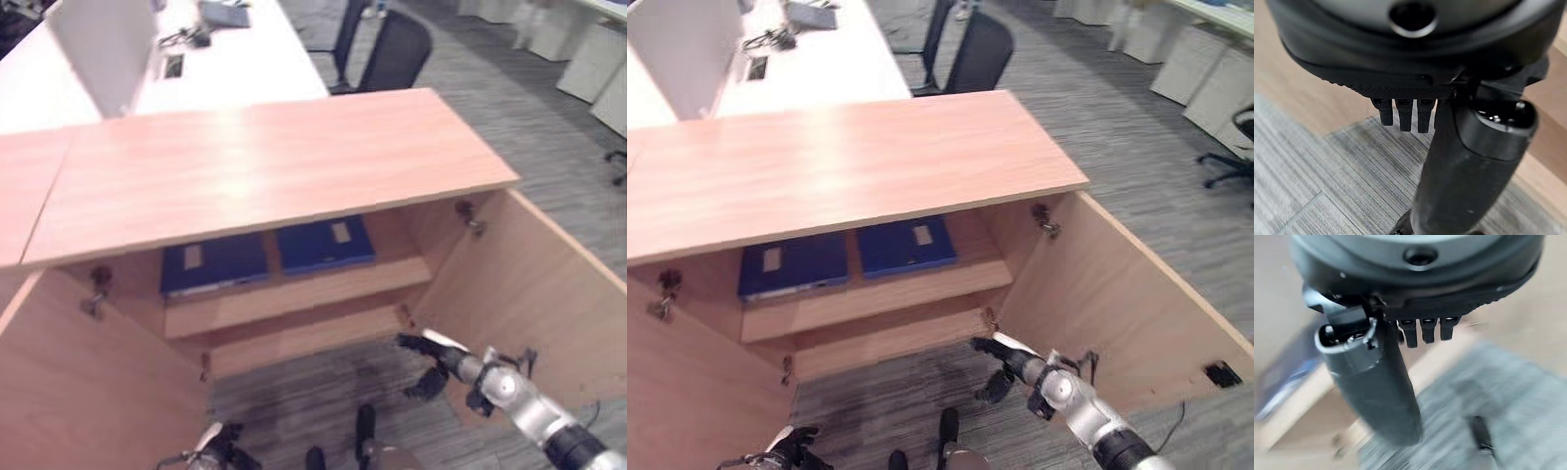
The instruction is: Put the empty folder in the office cabinet
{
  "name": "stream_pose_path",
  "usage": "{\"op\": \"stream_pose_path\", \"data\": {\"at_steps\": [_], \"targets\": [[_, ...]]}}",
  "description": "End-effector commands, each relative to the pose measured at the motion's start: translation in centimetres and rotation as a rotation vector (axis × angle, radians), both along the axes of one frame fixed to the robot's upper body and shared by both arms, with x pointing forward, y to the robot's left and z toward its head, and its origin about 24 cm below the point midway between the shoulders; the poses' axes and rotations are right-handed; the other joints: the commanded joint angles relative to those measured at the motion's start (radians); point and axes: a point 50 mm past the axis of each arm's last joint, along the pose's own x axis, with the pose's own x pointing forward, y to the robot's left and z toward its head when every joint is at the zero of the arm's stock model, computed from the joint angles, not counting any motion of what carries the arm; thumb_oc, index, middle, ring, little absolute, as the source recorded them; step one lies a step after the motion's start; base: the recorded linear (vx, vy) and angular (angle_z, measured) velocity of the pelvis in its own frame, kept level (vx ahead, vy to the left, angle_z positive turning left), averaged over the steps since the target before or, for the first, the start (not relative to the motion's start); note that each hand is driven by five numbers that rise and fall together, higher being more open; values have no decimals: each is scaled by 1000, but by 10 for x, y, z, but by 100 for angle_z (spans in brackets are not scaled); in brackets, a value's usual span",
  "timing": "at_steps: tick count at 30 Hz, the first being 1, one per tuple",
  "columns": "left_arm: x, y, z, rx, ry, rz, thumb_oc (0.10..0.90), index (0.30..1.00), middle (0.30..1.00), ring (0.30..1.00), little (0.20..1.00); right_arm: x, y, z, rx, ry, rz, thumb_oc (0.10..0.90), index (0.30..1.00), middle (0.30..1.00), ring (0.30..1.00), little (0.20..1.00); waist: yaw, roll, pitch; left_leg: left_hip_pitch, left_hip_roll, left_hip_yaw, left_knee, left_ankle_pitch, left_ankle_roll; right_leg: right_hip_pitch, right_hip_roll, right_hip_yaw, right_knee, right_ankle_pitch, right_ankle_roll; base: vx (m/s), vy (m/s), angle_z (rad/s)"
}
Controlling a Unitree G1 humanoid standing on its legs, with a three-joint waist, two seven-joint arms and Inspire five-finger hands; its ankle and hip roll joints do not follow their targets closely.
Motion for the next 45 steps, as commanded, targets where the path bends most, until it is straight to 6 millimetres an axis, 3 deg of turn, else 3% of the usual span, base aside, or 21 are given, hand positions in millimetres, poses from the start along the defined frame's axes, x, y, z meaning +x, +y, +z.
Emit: {"op": "stream_pose_path", "data": {"at_steps": [1,2,3,5,10,14,21,26,31,32,36,41,45], "targets": [[2,9,1,62,58,-58,800,900,900,900,900,17,18,7,56,-147,-79,800,900,900,900,900,-1,13,-3,-6,11,-27,-5,-85,-74,-1,-79,-59,128,-76,32,-78,23,-94],[-1,8,-1,57,71,-51,800,900,900,900,900,4,16,-7,91,-112,-167,800,900,900,900,900,-8,18,-12,0,27,6,-5,-88,-73,19,-108,-101,168,-103,16,-20,9,-94],[-2,8,-1,57,71,-51,800,900,900,900,900,4,16,-7,91,-112,-167,800,900,900,900,900,-7,18,-12,0,27,6,-5,-88,-73,18,-109,-101,170,-104,17,40,1,-96],[-6,4,-3,45,83,-59,800,900,900,900,900,-18,3,-21,100,-63,-285,800,900,900,900,900,-16,25,-39,8,49,40,-5,-111,-73,55,-156,-94,218,-133,30,70,-18,-82],[-4,3,-2,41,77,-69,800,900,900,900,900,-44,-12,-37,94,-5,-434,800,900,900,900,900,-26,13,-71,4,51,72,-5,-121,-71,90,-197,-57,211,-108,47,29,-56,-39],[-4,5,-2,49,82,-67,800,900,900,900,900,-54,-25,-40,109,-22,-586,800,900,900,900,900,-34,-20,-104,-13,61,149,0,-102,-85,150,-147,-7,25,-87,62,8,-194,-46],[-3,2,-3,40,72,-43,800,900,900,900,900,-62,-52,-31,104,-124,-772,800,900,900,900,900,-60,-26,-118,-6,111,183,0,-92,-112,167,-91,40,-37,-97,48,41,-161,-37],[3,-13,-4,-5,30,-8,800,900,900,900,900,-51,-89,1,38,-339,-922,800,900,900,900,900,-76,-21,-127,1,167,199,4,-69,-144,189,-37,55,-69,-121,24,48,-187,-11],[13,-22,-3,-26,6,-37,800,900,900,900,900,-12,-107,50,28,-579,-887,800,900,900,900,900,-68,-14,-124,-8,215,195,12,-43,-175,204,10,52,-85,-148,-1,19,-189,-2],[12,-21,-3,-28,12,-33,800,900,900,900,900,2,-106,70,57,-664,-848,800,900,900,900,900,-60,-11,-121,-9,227,194,19,-37,-183,208,22,52,-88,-157,-9,14,-175,2],[3,-16,-5,-27,42,-5,800,900,900,900,900,33,-86,113,192,-821,-677,800,900,900,900,900,-39,-6,-113,-11,253,185,34,-22,-201,222,46,44,-88,-181,-28,9,-125,1],[-4,-12,-6,-25,61,19,800,900,900,900,900,48,-68,136,301,-886,-564,800,900,900,900,900,-24,0,-111,-10,264,173,35,-8,-212,235,58,32,-88,-195,-41,7,-76,5],[-12,-10,-8,-33,78,45,800,900,900,900,900,55,-42,150,396,-876,-398,800,900,900,900,900,-11,5,-110,-11,272,159,32,6,-223,243,69,19,-88,-208,-51,0,-46,21]]}}
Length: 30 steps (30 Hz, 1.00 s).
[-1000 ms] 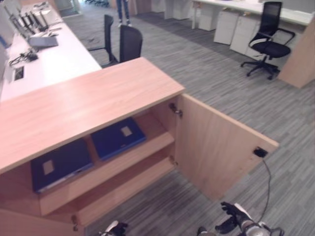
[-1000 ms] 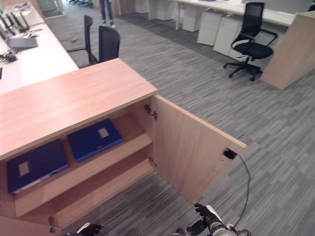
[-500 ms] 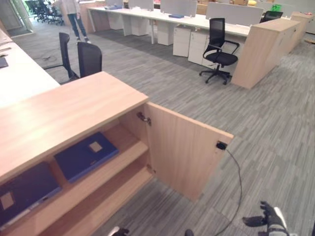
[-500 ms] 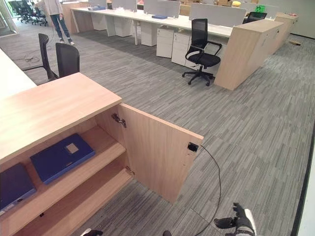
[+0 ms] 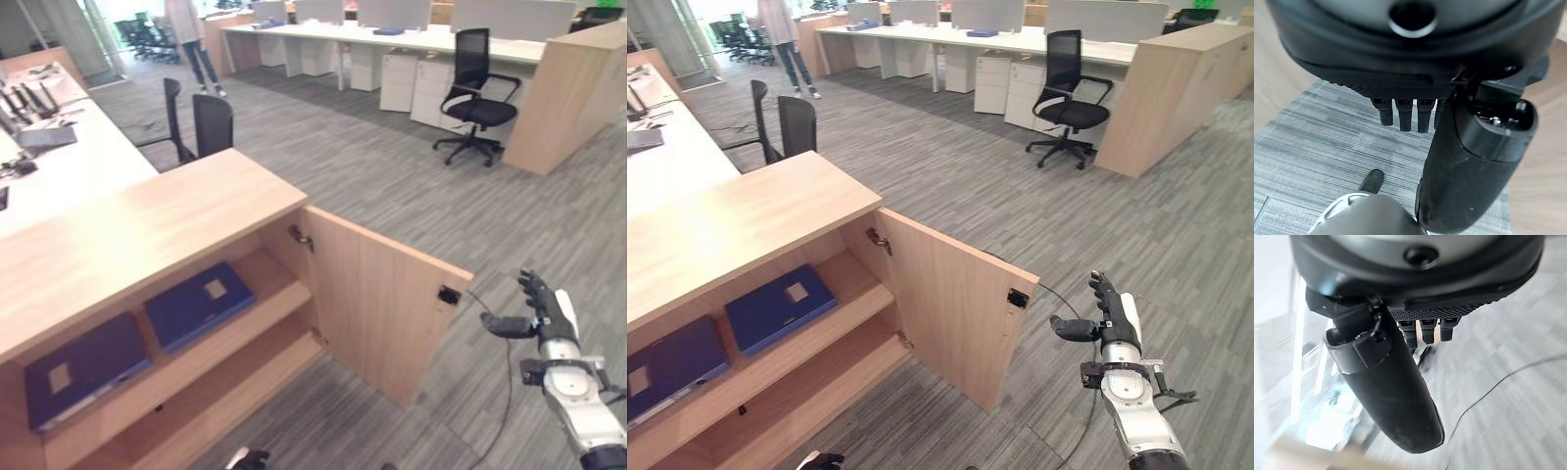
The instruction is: Put the empty folder in the office cabinet
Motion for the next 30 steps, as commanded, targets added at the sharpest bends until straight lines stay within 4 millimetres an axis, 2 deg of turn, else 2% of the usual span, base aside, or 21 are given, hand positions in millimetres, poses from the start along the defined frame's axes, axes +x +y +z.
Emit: {"op": "stream_pose_path", "data": {"at_steps": [1,3,8,9,13,18,20,22,26,28,30], "targets": [[7,27,6,69,-6,14,800,900,900,900,900,29,22,62,12,-288,177,800,900,900,900,900,-5,-83,11,-42,-24,-23,10,-7,0,63,6,44,7,-184,36,-5,-28,10],[5,26,5,61,0,14,800,900,900,900,900,27,33,65,-4,-267,280,800,900,900,900,900,-2,-81,11,-42,-21,-26,8,-3,-5,68,8,38,7,-189,32,-8,-20,6],[3,26,5,58,5,9,800,900,900,900,900,25,39,69,-55,-239,369,800,900,900,900,900,0,-81,8,-39,-20,-27,7,-1,-9,72,11,34,7,-192,30,-4,-5,3],[2,26,5,55,6,8,800,900,900,900,900,25,40,76,-88,-234,413,800,900,900,900,900,1,-82,6,-40,-20,-29,6,0,-11,72,12,34,7,-192,30,-10,5,6],[1,27,5,46,8,2,800,900,900,900,900,22,36,91,-188,-217,481,800,900,900,900,900,-3,-84,3,-40,-19,-31,3,1,-14,71,13,35,7,-194,31,-4,2,1],[-4,28,4,36,24,1,800,900,900,900,900,17,21,110,-317,-185,507,800,900,900,900,900,-10,-88,-1,-39,-19,-31,0,0,-17,69,14,35,7,-192,33,0,0,0],[-6,30,4,33,31,0,800,900,900,900,900,17,22,123,-361,-188,558,800,900,900,900,900,-14,-92,-5,-41,-19,-30,-1,-2,-18,64,13,40,7,-188,35,-6,5,-2],[-7,30,4,31,32,0,800,900,900,900,900,17,23,125,-357,-192,569,800,900,900,900,900,-15,-92,-6,-41,-19,-30,-1,-2,-18,63,13,40,7,-188,36,-5,7,-2],[-7,29,3,25,35,-1,800,900,900,900,900,19,39,130,-269,-256,634,800,900,900,900,900,-14,-94,-8,-39,-19,-26,2,-6,-18,61,13,43,7,-187,36,-1,3,-2],[-6,28,3,25,31,-1,800,900,900,900,900,19,55,128,-182,-297,694,800,900,900,900,900,-11,-94,-9,-40,-18,-27,5,-7,-18,61,14,46,7,-187,35,-1,3,-6],[-4,26,3,24,27,-2,800,900,900,900,900,17,85,122,-47,-318,827,800,900,900,900,900,-5,-95,-9,-41,-16,-27,6,-5,-18,61,15,47,7,-189,33,-1,-2,-4]]}}
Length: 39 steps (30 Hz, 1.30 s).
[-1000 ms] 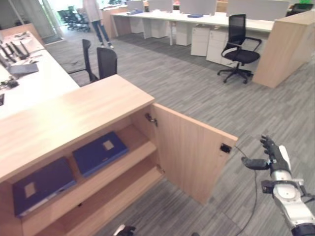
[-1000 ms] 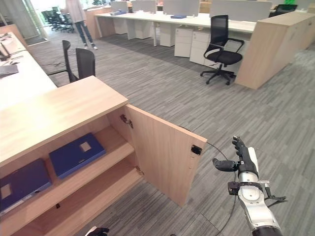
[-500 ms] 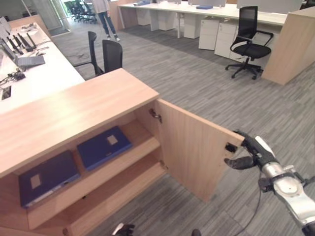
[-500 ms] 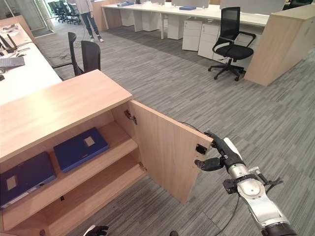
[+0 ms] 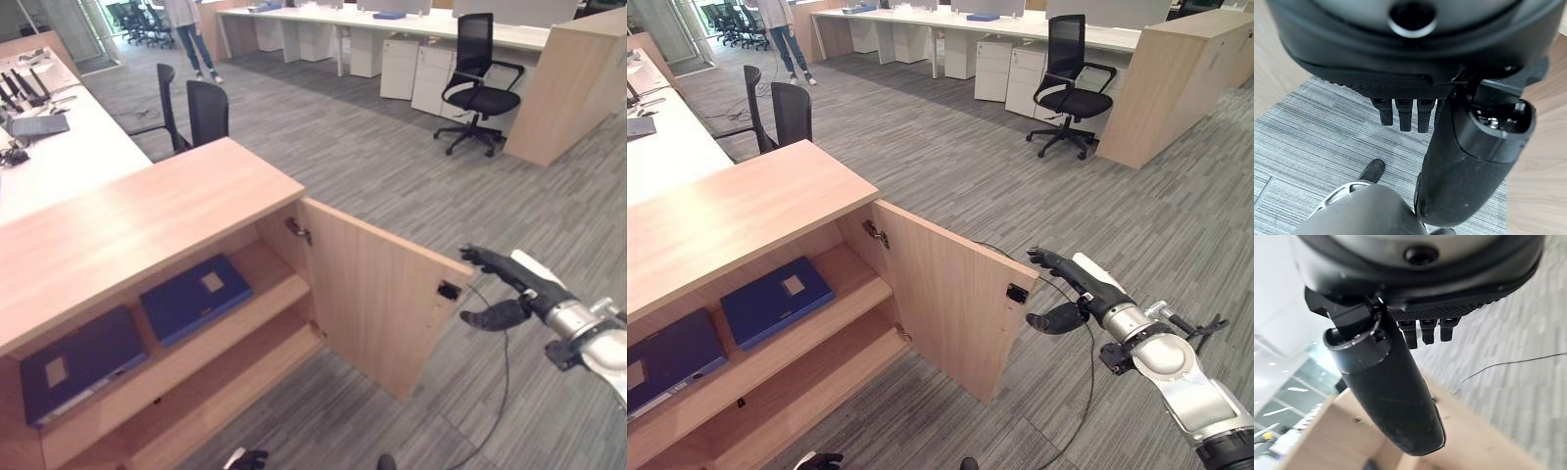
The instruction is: Put the empty folder in the office cabinet
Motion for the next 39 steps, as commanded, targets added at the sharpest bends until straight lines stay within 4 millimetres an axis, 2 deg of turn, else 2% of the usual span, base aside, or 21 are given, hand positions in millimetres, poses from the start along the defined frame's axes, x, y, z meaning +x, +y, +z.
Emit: {"op": "stream_pose_path", "data": {"at_steps": [1,2,3,7,10,12,14,17,22,25,28,30,39], "targets": [[-4,23,3,73,37,-55,800,900,900,900,900,11,56,47,235,-244,277,800,900,900,900,900,27,-85,-49,-43,-21,-18,8,-10,-4,54,11,53,7,-187,35,2,-7,-7],[-2,22,3,75,34,-62,800,900,900,900,900,6,87,39,370,-180,416,800,900,900,900,900,34,-86,-49,-45,-19,-21,11,-10,-5,55,11,51,7,-187,34,4,-10,-8],[-1,21,3,76,31,-67,800,900,900,900,900,3,103,33,433,-133,485,800,900,900,900,900,40,-86,-50,-45,-17,-21,11,-9,-6,56,11,49,7,-186,32,6,-15,-11],[2,20,3,85,20,-65,800,900,900,900,900,-3,154,8,511,27,650,800,900,900,900,900,52,-89,-48,-43,-13,-27,18,-11,-9,61,13,45,7,-187,27,12,-7,-9],[5,19,4,94,12,-62,800,900,900,900,900,-3,176,-3,505,97,714,800,900,900,900,900,60,-89,-46,-44,-10,-30,21,-10,-12,63,13,45,7,-189,24,0,1,1],[6,19,4,94,9,-61,800,900,900,900,900,0,182,-8,504,121,715,800,900,900,900,900,63,-90,-45,-45,-9,-32,22,-10,-12,65,13,43,7,-189,23,-1,-1,6],[10,17,5,100,-5,-64,800,900,900,900,900,8,198,-19,541,165,699,800,900,900,900,900,75,-89,-43,-47,-10,-34,23,-7,-12,63,14,42,7,-189,20,2,-8,6],[14,15,6,104,-21,-67,800,900,900,900,900,6,215,-21,579,199,737,800,900,900,900,900,81,-87,-37,-45,-10,-37,25,-9,-13,68,14,40,7,-191,19,4,5,7],[13,15,5,105,-21,-76,800,900,900,900,900,-9,234,-25,676,314,825,800,900,900,900,900,90,-86,-38,-48,-14,-43,23,-6,-12,66,10,33,7,-189,19,5,11,16],[15,13,5,108,-31,-75,800,900,900,900,900,-16,250,-31,830,411,836,800,900,900,900,900,98,-86,-37,-48,-15,-47,22,-6,-12,66,9,30,7,-188,18,-1,7,7],[15,13,6,109,-35,-77,800,900,900,900,900,-17,253,-32,850,426,836,800,900,900,900,900,99,-86,-36,-48,-16,-48,22,-6,-12,66,8,29,7,-189,18,0,0,0],[17,12,6,112,-51,-66,800,900,900,900,900,-19,257,-39,924,462,807,800,900,900,900,900,107,-87,-35,-51,-15,-56,26,-6,-11,69,8,29,7,-190,16,0,0,0],[18,13,7,101,-79,-35,800,900,900,900,900,-19,248,-51,875,475,759,800,900,900,900,900,131,-87,-9,-89,-13,-102,58,5,-12,68,13,9,7,-194,11,-13,-43,7]]}}
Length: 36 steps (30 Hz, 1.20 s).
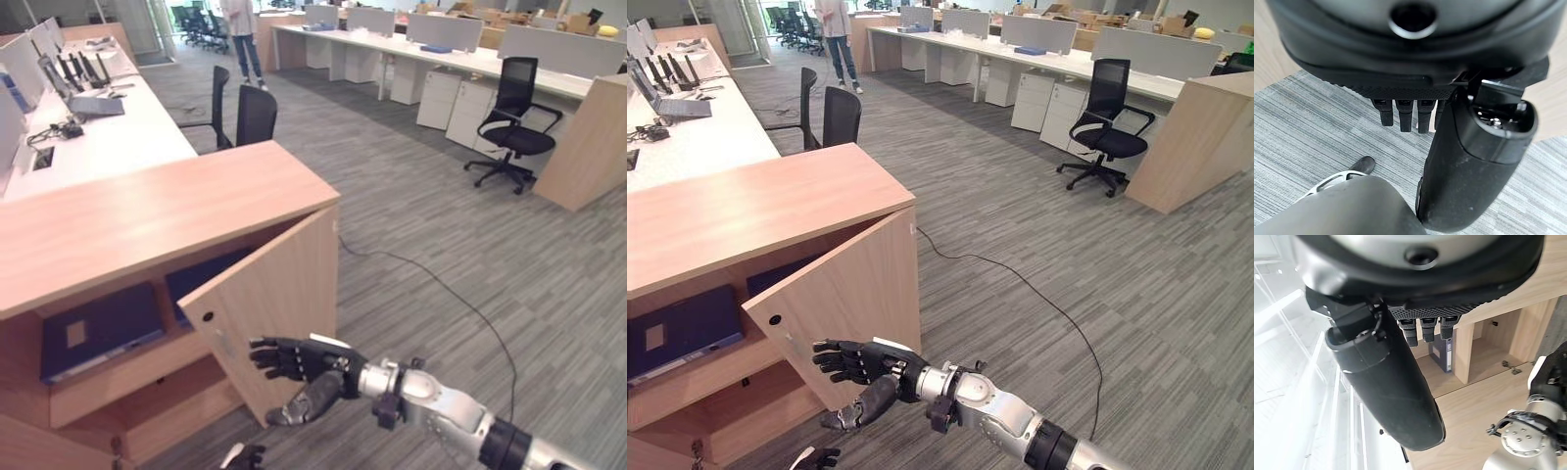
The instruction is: Put the empty folder in the office cabinet
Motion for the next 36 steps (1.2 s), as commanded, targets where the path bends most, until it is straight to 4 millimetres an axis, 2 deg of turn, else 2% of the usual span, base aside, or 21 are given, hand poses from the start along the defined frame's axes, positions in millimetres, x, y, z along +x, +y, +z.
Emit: {"op": "stream_pose_path", "data": {"at_steps": [1,3,4,6,7,9,13,14,15,16,17,18,19,20,21,25,26,28,34,35,36], "targets": [[16,9,5,28,-40,-2,800,900,900,900,900,22,14,39,196,-129,-50,800,900,900,900,900,29,-55,52,-86,-30,-57,36,14,-6,50,-3,15,2,-188,28,-50,-58,38],[18,11,6,35,-43,13,800,900,900,900,900,24,11,38,173,-145,-60,800,900,900,900,900,33,-57,60,-112,-31,-67,32,31,-8,36,-8,-4,2,-183,28,-157,-70,50],[27,15,9,29,-77,62,800,900,900,900,900,30,-10,34,96,-197,-117,800,900,900,900,900,47,-59,97,-185,-27,-82,47,68,-13,14,-31,-74,3,-176,29,-215,-73,72],[31,14,10,28,-90,65,800,900,900,900,900,30,-19,30,64,-206,-141,800,900,900,900,900,46,-58,103,-196,-18,-65,57,59,-25,16,-39,-105,3,-190,34,-111,-75,106],[40,12,13,18,-121,66,800,900,900,900,900,28,-33,20,5,-203,-171,800,900,900,900,900,41,-61,106,-202,5,20,76,59,-27,10,-58,-169,5,-191,36,-96,-84,154],[44,11,15,-4,-141,75,800,900,900,900,900,26,-51,2,-76,-174,-254,800,900,900,900,900,36,-59,100,-207,46,115,134,43,-28,11,-72,-251,5,-201,31,-72,-73,153],[36,12,13,-36,-131,129,800,900,900,900,900,15,-73,-32,-227,-86,-308,800,900,900,900,900,53,-61,105,-202,36,29,267,-72,-31,39,-99,-281,7,-197,28,-9,50,101],[34,12,12,-46,-130,150,800,900,900,900,900,13,-80,-41,-266,-65,-332,800,900,900,900,900,57,-58,104,-183,32,15,262,-86,-32,37,-110,-295,12,-196,32,-15,207,60],[28,11,10,-72,-117,196,800,900,900,900,900,8,-95,-61,-348,0,-398,800,900,900,900,900,59,-34,82,-108,3,-14,197,-121,-36,29,-119,-317,15,-197,42,-3,178,44],[27,11,9,-72,-116,196,800,900,900,900,900,8,-95,-61,-349,0,-398,800,900,900,900,900,57,-34,82,-104,2,-15,190,-119,-36,31,-119,-318,15,-197,42,-21,293,58],[23,8,7,-93,-98,220,800,900,900,900,900,3,-105,-76,-397,60,-461,800,900,900,900,900,55,-11,64,-72,-16,-5,103,-98,-33,24,-140,-360,24,-177,50,-26,170,57],[23,8,7,-93,-98,220,800,900,900,900,900,3,-104,-76,-396,60,-462,800,900,900,900,900,54,-11,63,-69,-19,-6,94,-94,-32,24,-141,-362,24,-176,51,-39,319,84],[19,5,5,-105,-82,228,800,900,900,900,900,-8,-119,-97,-493,129,-530,800,900,900,900,900,59,5,44,-54,-36,-6,12,-68,-30,33,-158,-398,26,-157,63,-5,155,86],[18,5,5,-104,-81,227,800,900,900,900,900,-8,-119,-98,-493,129,-531,800,900,900,900,900,59,5,43,-52,-38,-7,6,-65,-29,34,-159,-400,26,-156,64,-31,316,105],[12,5,3,-112,-65,238,800,900,900,900,900,-18,-127,-113,-574,183,-569,800,900,900,900,900,68,17,31,-49,-59,-31,-27,-64,-17,32,-178,-413,35,-140,77,-20,173,85],[8,5,2,-132,-64,275,800,900,900,900,900,-32,-137,-136,-661,293,-661,800,900,900,900,900,85,25,21,-75,-109,-79,-29,-81,21,24,-238,-441,57,-96,107,-57,295,56],[2,5,1,-141,-57,317,800,900,900,900,900,-41,-142,-148,-703,373,-725,800,900,900,900,900,99,26,21,-84,-141,-106,-29,-89,42,24,-276,-457,71,-70,125,-29,187,54],[-2,9,0,-139,-50,352,800,900,900,900,900,-50,-143,-158,-738,443,-760,800,900,900,900,900,113,27,22,-89,-175,-133,-29,-97,65,22,-310,-467,91,-54,143,-32,251,62],[-16,25,0,-102,-25,417,800,900,900,900,900,-80,-149,-176,-811,611,-817,800,900,900,900,900,153,24,16,-98,-236,-176,-29,-103,98,28,-363,-482,112,-28,177,1,160,26],[-15,30,1,-84,-33,424,800,900,900,900,900,-85,-149,-178,-825,628,-820,800,900,900,900,900,153,22,17,-107,-240,-197,-29,-98,101,21,-362,-459,121,-36,175,3,52,43],[-11,35,4,-72,-57,444,800,900,900,900,900,-88,-151,-179,-833,643,-840,800,900,900,900,900,141,22,19,-112,-243,-219,-29,-93,103,1,-351,-385,133,-52,168,25,59,53]]}}
